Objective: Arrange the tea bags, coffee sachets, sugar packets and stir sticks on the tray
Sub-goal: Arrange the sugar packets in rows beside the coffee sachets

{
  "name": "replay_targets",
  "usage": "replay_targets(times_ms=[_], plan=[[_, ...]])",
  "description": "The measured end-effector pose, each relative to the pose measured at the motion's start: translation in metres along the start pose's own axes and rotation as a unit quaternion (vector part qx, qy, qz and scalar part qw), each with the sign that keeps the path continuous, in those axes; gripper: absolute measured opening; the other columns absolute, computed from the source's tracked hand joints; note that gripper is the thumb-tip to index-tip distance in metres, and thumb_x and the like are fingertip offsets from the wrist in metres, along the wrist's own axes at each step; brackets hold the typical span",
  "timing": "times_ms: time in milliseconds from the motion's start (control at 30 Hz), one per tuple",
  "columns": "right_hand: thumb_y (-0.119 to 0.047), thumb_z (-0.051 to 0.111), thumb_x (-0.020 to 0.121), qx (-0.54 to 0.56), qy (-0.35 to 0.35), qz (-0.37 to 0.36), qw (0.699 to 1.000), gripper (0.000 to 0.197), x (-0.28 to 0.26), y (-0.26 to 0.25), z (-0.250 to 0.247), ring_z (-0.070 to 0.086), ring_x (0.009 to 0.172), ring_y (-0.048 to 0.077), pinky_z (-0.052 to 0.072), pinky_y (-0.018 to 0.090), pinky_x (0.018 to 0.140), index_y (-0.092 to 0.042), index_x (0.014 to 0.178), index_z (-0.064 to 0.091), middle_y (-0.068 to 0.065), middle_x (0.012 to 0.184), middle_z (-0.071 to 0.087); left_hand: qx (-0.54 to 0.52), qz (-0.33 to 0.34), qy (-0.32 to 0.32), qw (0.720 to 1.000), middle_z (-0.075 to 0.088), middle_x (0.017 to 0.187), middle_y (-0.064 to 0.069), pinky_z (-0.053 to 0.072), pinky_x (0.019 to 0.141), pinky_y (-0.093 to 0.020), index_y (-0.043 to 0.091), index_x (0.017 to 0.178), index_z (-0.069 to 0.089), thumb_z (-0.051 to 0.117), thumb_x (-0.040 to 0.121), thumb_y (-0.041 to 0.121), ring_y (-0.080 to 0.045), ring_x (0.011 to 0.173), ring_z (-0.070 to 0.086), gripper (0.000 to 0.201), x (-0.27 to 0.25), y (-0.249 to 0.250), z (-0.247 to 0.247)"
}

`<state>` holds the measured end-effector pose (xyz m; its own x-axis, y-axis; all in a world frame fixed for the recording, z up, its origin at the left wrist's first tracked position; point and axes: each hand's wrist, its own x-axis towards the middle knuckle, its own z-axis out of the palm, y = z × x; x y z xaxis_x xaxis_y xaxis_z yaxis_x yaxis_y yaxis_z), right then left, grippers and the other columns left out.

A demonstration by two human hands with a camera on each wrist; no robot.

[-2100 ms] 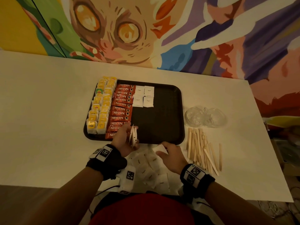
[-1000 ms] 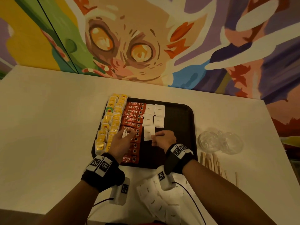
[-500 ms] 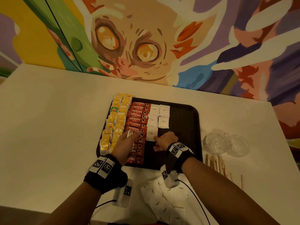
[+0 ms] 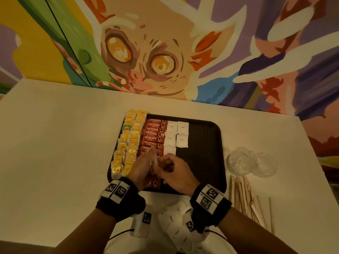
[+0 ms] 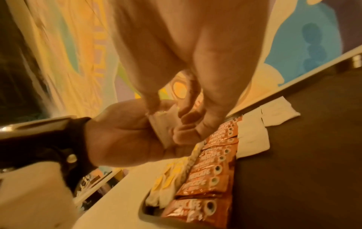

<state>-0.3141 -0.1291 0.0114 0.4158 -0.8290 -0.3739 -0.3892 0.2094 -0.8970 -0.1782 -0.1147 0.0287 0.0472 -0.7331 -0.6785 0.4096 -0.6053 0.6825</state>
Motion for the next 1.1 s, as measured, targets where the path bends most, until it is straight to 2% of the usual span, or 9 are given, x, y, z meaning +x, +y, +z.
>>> replay_targets(times_ms=[100,200,267,367,467,600,700,867,1100], plan=[[-0.030,0.070,0.089,0.029,0.045,-0.003,0.999,0.017,-0.002,0.007,0.003,0.068,0.083,0.012,0.055,0.020,0.064,-0.021,0.103,0.066,-0.004,0.097,0.068,0.032,0.020,-0.001,0.999,0.068,0.112,-0.012,0.050,0.094,-0.050,0.020,0.109,0.063,0.049,0.096,0.042,-0.030,0.105,0.064,0.029,-0.002,-0.003,0.004],[-0.025,0.064,0.093,0.055,0.081,0.016,0.995,0.013,-0.002,0.013,0.001,0.071,0.074,0.014,0.057,0.021,0.063,-0.015,0.102,0.067,0.000,0.095,0.070,0.034,0.039,-0.009,0.999,0.073,0.088,-0.007,0.051,0.072,-0.040,0.017,0.105,0.064,0.049,0.099,0.033,-0.029,0.082,0.063,0.022,-0.006,-0.004,0.005],[-0.024,0.062,0.095,0.065,0.093,0.031,0.993,0.013,-0.002,0.015,-0.004,0.071,0.070,0.014,0.057,0.022,0.064,-0.014,0.102,0.067,-0.001,0.097,0.070,0.046,0.043,-0.010,0.998,0.070,0.093,-0.011,0.049,0.064,-0.037,0.016,0.107,0.063,0.047,0.100,0.029,-0.029,0.080,0.063,0.021,-0.008,-0.004,0.005],[-0.024,0.061,0.096,0.072,0.094,0.054,0.991,0.009,-0.003,0.017,-0.012,0.072,0.074,0.015,0.061,0.029,0.072,-0.021,0.102,0.066,-0.004,0.106,0.068,0.090,0.055,0.022,0.994,0.066,0.105,-0.007,0.054,0.070,-0.033,0.022,0.101,0.062,0.049,0.099,0.024,-0.024,0.092,0.064,0.013,-0.007,-0.005,0.000],[-0.021,0.063,0.094,0.078,0.065,0.052,0.993,0.009,-0.003,0.020,-0.018,0.072,0.085,0.017,0.061,0.039,0.079,-0.022,0.102,0.067,-0.004,0.114,0.067,0.147,0.082,0.017,0.986,0.066,0.101,-0.006,0.053,0.075,-0.033,0.018,0.096,0.065,0.051,0.098,0.019,-0.022,0.093,0.062,0.014,-0.004,-0.005,-0.003],[-0.018,0.067,0.091,0.051,0.059,0.059,0.995,0.016,0.002,0.025,-0.025,0.072,0.085,0.015,0.061,0.033,0.075,-0.016,0.108,0.067,-0.002,0.115,0.068,0.178,0.116,0.039,0.976,0.066,0.096,-0.005,0.053,0.076,-0.033,0.016,0.092,0.068,0.055,0.096,0.019,-0.019,0.088,0.060,0.014,0.001,-0.005,-0.002],[-0.021,0.071,0.088,0.038,0.122,0.095,0.987,0.022,0.013,0.034,-0.036,0.072,0.077,0.015,0.062,0.032,0.073,-0.016,0.108,0.067,0.000,0.110,0.070,0.162,0.091,0.058,0.981,0.066,0.105,-0.007,0.052,0.085,-0.047,0.021,0.095,0.067,0.056,0.096,0.024,-0.024,0.095,0.061,0.012,0.004,-0.007,-0.002],[-0.026,0.076,0.083,0.005,0.203,0.160,0.966,0.031,0.035,0.045,-0.061,0.070,0.069,0.011,0.059,0.025,0.071,-0.016,0.110,0.066,-0.005,0.093,0.067,0.138,0.062,0.056,0.987,0.059,0.094,-0.009,0.045,0.060,-0.030,0.019,0.099,0.064,0.056,0.096,0.026,-0.018,0.072,0.054,0.011,0.003,-0.010,-0.005],[-0.024,0.074,0.086,-0.077,0.188,0.205,0.957,0.026,0.057,0.047,-0.067,0.071,0.078,0.016,0.059,0.031,0.083,-0.011,0.107,0.066,0.007,0.104,0.069,0.146,0.053,0.055,0.986,0.063,0.102,-0.006,0.051,0.072,-0.034,0.026,0.096,0.061,0.055,0.097,0.029,-0.021,0.087,0.060,0.008,0.002,-0.012,-0.005]])
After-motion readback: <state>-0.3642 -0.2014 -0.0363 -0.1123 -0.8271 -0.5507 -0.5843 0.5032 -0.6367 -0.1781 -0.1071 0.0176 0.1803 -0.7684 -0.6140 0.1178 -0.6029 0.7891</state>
